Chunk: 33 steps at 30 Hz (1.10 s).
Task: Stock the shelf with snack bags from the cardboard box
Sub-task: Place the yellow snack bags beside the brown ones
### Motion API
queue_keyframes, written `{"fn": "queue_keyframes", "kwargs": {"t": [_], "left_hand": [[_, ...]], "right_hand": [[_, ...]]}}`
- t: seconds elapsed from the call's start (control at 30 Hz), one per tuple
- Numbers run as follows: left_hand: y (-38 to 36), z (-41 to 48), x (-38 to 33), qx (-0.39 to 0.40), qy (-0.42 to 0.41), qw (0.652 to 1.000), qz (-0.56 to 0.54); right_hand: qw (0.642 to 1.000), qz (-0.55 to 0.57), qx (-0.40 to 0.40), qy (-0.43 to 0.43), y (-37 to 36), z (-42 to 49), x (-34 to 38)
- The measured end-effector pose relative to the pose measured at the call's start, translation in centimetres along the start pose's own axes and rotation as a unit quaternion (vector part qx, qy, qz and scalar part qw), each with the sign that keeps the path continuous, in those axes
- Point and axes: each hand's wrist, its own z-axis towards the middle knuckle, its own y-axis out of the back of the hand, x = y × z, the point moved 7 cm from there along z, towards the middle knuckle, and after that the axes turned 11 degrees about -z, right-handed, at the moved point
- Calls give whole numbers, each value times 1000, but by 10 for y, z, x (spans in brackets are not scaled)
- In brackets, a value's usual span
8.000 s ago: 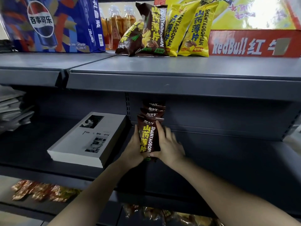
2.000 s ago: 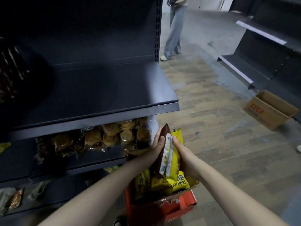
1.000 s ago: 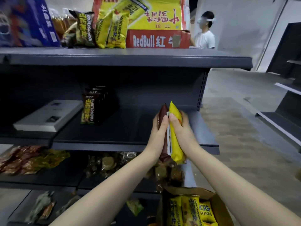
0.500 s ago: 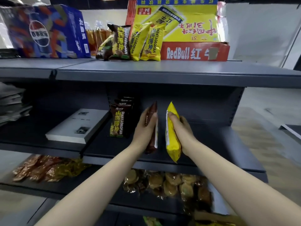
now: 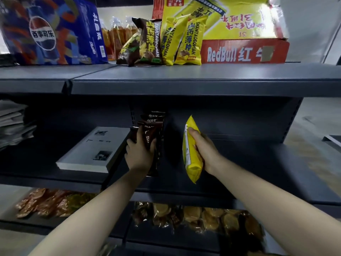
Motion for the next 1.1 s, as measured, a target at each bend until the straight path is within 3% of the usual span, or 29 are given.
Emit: {"fn": "queue_keyframes", "kwargs": {"t": [0.43, 0.7, 0.87, 1.1], "left_hand": [[-35, 15, 25, -36, -32, 996, 73], [-37, 21, 26, -31, 2, 999, 31], [-28, 16, 26, -22, 6, 998, -64], [-27, -7, 57, 66, 8, 993, -95]], "right_hand": [[999, 22, -34, -32, 6, 34, -20], [999, 26, -20, -43, -4, 42, -25], [999, 23, -13, -38, -7, 43, -25], [999, 31, -14, -29, 2, 43, -24]]}}
